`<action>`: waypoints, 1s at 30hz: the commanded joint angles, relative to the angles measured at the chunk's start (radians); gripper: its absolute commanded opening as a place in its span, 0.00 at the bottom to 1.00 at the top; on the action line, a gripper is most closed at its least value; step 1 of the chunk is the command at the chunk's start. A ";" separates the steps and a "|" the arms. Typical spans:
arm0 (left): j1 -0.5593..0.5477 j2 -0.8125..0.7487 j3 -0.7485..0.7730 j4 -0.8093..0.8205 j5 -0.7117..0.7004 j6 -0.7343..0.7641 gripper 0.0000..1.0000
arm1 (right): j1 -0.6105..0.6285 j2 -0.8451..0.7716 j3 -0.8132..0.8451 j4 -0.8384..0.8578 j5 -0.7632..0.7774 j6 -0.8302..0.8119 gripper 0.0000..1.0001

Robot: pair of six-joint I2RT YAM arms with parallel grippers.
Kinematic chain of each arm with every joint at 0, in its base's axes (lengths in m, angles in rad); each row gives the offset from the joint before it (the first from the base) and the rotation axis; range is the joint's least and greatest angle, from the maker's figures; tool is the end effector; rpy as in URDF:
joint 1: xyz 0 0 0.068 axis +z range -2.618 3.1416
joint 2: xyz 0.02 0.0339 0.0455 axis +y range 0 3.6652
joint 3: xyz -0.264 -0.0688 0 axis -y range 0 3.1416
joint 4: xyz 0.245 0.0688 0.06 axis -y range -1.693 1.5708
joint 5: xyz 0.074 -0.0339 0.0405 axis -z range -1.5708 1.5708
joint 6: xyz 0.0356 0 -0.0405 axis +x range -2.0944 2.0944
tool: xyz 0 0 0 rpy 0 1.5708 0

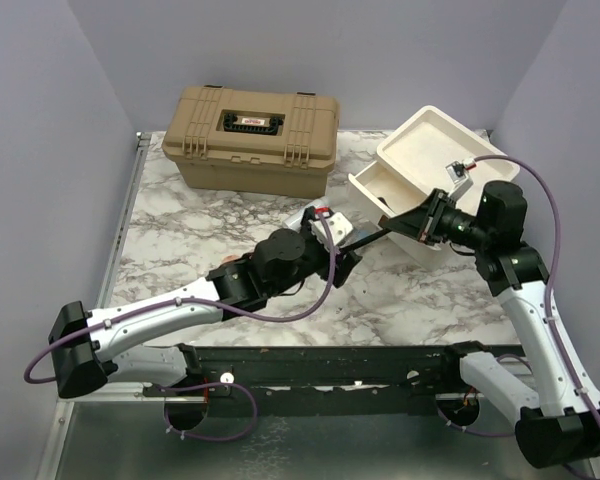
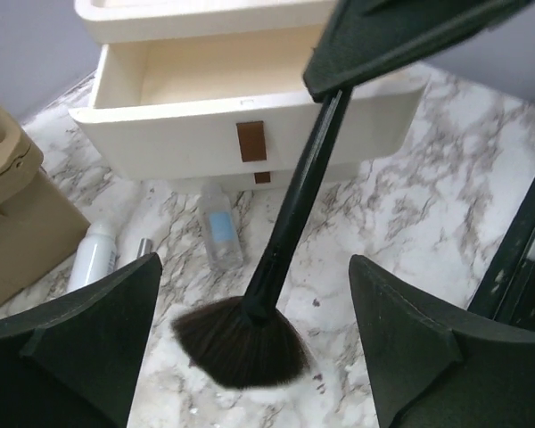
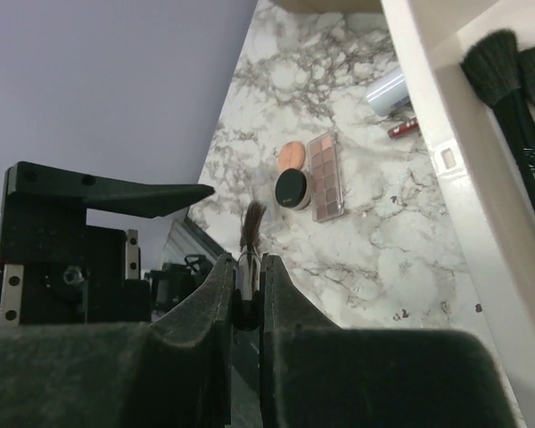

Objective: Organize the makeup
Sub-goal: Pick up the makeup brush from the center of the board, then place the makeup brush in the drawer.

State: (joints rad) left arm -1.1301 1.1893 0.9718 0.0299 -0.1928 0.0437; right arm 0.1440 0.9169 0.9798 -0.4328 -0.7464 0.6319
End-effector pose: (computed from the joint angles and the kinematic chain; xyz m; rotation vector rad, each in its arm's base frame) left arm 0.1260 -0.2512 0.3439 0.8723 1.5705 -0.6182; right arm 0.1880 0.0517 0.3621 -0.0367 2.0373 1.2232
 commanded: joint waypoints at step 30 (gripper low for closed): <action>0.009 -0.158 -0.084 0.017 -0.341 -0.281 0.99 | 0.001 -0.200 -0.224 0.297 0.861 0.264 0.00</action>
State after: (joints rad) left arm -1.1267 1.0416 0.8696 0.0650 -0.5056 -0.2188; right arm 0.1440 0.7074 0.7612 -0.1516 0.0731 0.8585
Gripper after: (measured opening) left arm 0.990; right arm 0.127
